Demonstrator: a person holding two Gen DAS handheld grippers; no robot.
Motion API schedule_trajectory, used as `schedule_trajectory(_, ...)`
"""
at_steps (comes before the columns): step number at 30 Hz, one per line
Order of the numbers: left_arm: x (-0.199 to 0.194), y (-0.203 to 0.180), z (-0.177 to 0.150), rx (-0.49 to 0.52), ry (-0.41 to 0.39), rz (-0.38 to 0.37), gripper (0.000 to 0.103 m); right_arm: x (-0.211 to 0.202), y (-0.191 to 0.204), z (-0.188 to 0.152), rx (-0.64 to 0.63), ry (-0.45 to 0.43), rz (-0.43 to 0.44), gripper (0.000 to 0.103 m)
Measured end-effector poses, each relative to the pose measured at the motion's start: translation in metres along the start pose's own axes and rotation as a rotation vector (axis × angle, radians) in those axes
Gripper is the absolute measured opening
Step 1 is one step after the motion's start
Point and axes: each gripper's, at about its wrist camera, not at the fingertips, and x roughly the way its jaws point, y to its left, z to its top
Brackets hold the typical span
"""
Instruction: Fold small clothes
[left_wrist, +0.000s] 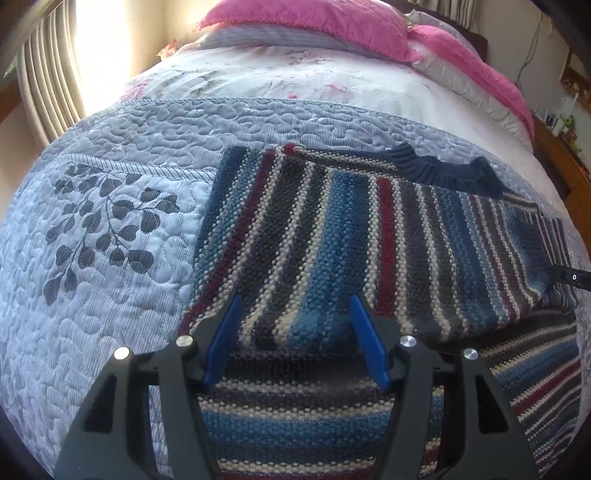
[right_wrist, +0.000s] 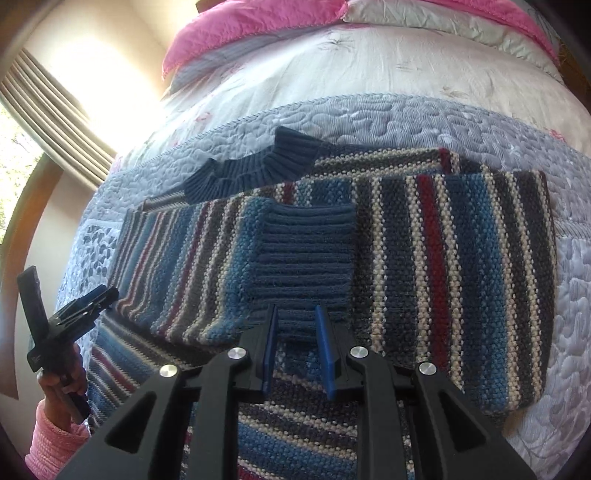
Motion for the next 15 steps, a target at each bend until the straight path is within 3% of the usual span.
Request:
schedule_trajectory(6, 0.020, 0.014, -0.005, -0.053, 0.044, -0.036, 0.062, 0.014, -0.010, -0.005, 0.038, 0.007, 0.030, 0.020)
schedule_trajectory(12, 0.022, 0.008, 0.001, -0.040, 0.077, -0.002, 0.063, 0.018, -0.012, -0.006, 0.059, 0.010, 0.031, 0.019)
schedule_trajectory(13, 0.015, 0.009, 0.001, -0.046, 0.084, 0.001, 0.062, 0.006, -0.012, -0.008, 0.073, -0.004, 0.035, 0.021)
schedule_trajectory(15, -0.011, 0.013, -0.003, -0.073, 0.072, -0.022, 0.067, -0.028, -0.006, -0.021, 0.058, -0.057, 0.055, 0.039)
